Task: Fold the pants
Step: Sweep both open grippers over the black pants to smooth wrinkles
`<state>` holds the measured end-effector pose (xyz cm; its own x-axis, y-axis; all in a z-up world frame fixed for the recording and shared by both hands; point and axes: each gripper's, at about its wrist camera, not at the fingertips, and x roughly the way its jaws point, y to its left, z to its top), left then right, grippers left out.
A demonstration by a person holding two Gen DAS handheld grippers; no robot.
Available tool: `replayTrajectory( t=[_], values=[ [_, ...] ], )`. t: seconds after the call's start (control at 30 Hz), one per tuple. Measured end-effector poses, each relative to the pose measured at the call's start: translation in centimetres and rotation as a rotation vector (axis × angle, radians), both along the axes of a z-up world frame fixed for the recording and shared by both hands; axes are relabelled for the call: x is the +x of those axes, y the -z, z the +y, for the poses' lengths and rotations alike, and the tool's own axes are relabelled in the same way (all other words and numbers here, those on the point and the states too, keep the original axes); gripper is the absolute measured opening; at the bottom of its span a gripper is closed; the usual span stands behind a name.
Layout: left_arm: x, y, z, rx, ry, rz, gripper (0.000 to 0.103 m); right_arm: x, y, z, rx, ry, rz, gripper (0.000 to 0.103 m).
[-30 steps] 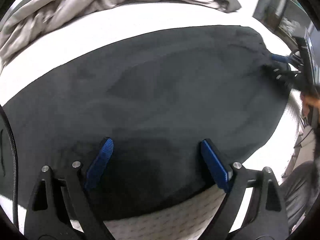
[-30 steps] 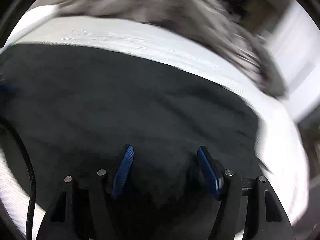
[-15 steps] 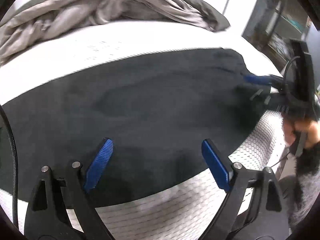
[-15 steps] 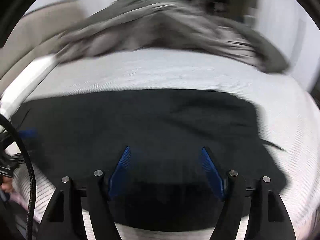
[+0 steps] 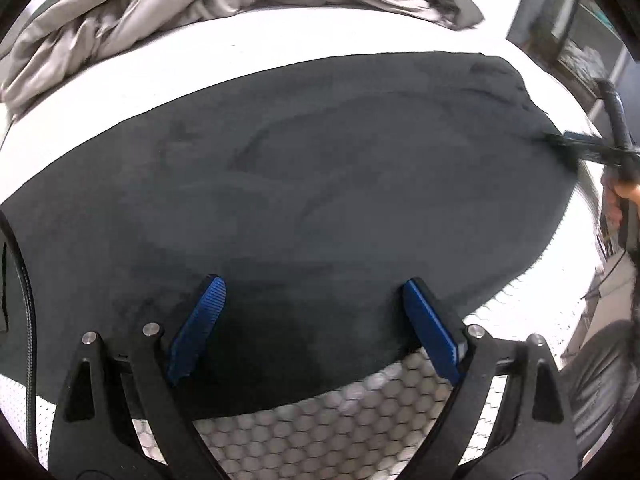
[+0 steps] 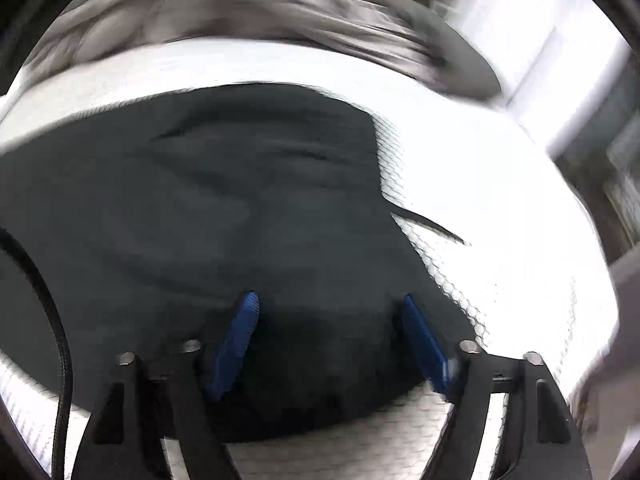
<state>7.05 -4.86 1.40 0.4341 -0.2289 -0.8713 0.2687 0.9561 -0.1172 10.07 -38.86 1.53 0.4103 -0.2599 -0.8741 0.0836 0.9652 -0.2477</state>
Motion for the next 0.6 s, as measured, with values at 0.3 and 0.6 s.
replayTrajectory(
  t=[0.3,0.6],
  values=[
    [2.7,-1.9,2.6,-0.097,-0.154,-0.071,0.089,1.6,-3.3,1.9,0.161,-0.043,-0.16,0.059],
    [2.1,0.4,2.7,0.015,-0.124,-0.031,0.089,1.5,-0.6,-1.8,0.052,0.013,-0.034,0.022]
  ],
)
